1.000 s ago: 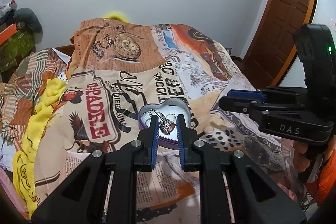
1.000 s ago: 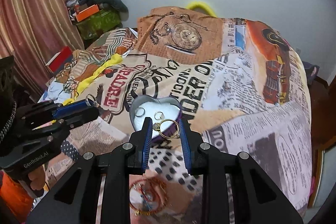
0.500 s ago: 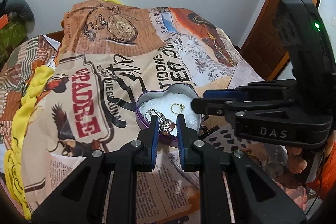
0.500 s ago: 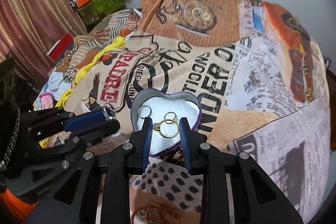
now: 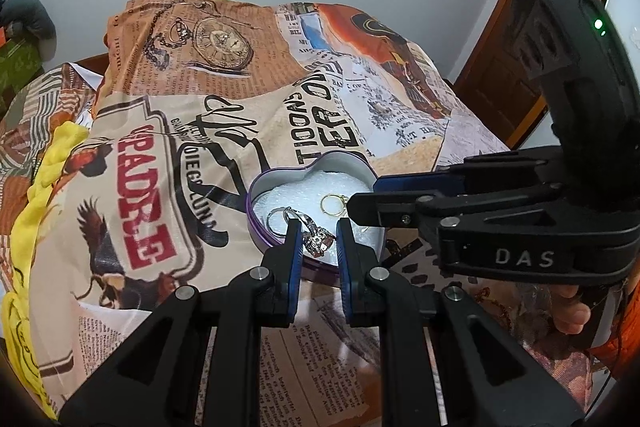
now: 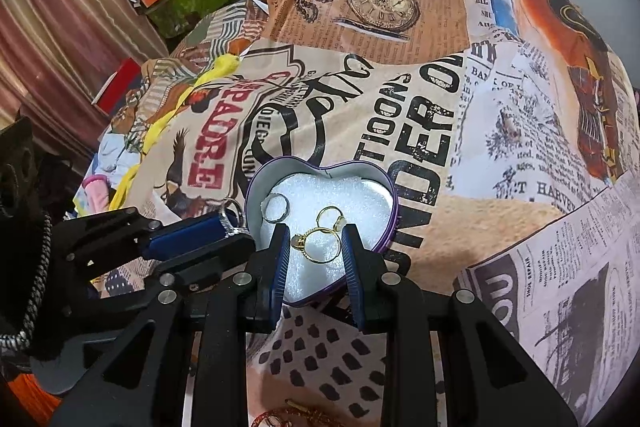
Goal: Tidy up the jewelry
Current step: 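Open both grippers to release the charm and gold ring into the tin, then move both grippers back to the remaining bracelets, then grasp the red-and-gold bracelet with the left gripper, then lift the bracelet with the left gripper, pulling it free of the tangle, then carry the bracelet over the heart tin with the left gripper while the right gripper carries a silver charm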
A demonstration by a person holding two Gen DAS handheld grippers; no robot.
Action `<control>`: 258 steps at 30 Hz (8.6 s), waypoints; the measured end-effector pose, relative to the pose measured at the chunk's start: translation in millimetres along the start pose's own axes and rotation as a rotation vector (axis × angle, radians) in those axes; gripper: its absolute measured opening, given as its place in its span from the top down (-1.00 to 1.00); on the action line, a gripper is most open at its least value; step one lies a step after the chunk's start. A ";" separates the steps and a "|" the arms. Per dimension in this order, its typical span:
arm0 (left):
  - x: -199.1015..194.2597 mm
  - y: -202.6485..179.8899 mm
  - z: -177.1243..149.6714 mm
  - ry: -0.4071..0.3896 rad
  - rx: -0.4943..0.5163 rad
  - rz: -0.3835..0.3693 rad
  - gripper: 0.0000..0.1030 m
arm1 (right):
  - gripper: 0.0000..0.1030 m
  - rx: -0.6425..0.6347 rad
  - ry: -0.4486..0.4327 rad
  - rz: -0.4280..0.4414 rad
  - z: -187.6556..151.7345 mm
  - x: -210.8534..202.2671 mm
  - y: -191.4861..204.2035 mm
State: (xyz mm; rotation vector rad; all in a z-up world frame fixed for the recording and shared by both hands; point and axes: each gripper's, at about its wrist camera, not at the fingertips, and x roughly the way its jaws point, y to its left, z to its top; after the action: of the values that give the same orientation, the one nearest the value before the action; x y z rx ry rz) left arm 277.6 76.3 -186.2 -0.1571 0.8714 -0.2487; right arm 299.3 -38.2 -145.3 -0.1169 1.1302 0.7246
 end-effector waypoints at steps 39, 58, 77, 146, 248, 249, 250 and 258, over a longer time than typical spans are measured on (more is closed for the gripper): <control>-82.2 -43.9 -9.3 -0.048 0.046 0.057 0.41 | 0.29 -0.014 -0.160 -0.130 -49.6 -90.8 12.6; -37.8 -72.4 -53.8 0.117 0.051 -0.023 0.40 | 0.29 0.060 -0.116 -0.188 -96.2 -91.8 -22.4; -15.2 -86.2 -68.9 0.135 0.074 0.052 0.83 | 0.29 0.102 -0.102 -0.152 -110.8 -85.2 -37.3; -46.0 -92.1 -91.2 0.162 0.048 -0.071 0.47 | 0.29 0.061 -0.061 -0.113 -133.7 -85.8 -9.7; 22.7 14.2 8.9 0.022 0.071 0.163 0.85 | 0.82 -0.078 -0.089 -0.131 1.1 -6.7 4.5; 23.4 12.6 8.9 0.020 0.082 0.172 0.85 | 0.82 -0.077 -0.088 -0.141 3.2 -4.4 3.6; 23.9 11.3 9.2 0.018 0.090 0.176 0.85 | 0.82 -0.068 -0.087 -0.148 5.0 -2.6 2.1; 28.0 4.8 12.8 0.028 0.119 0.179 0.85 | 0.82 -0.019 -0.044 -0.107 9.3 8.7 -9.1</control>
State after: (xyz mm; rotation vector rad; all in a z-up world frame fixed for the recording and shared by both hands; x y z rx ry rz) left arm 305.5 73.6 -199.8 0.0356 0.8902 -0.1351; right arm 313.8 -37.0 -151.0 -0.1753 1.0670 0.6400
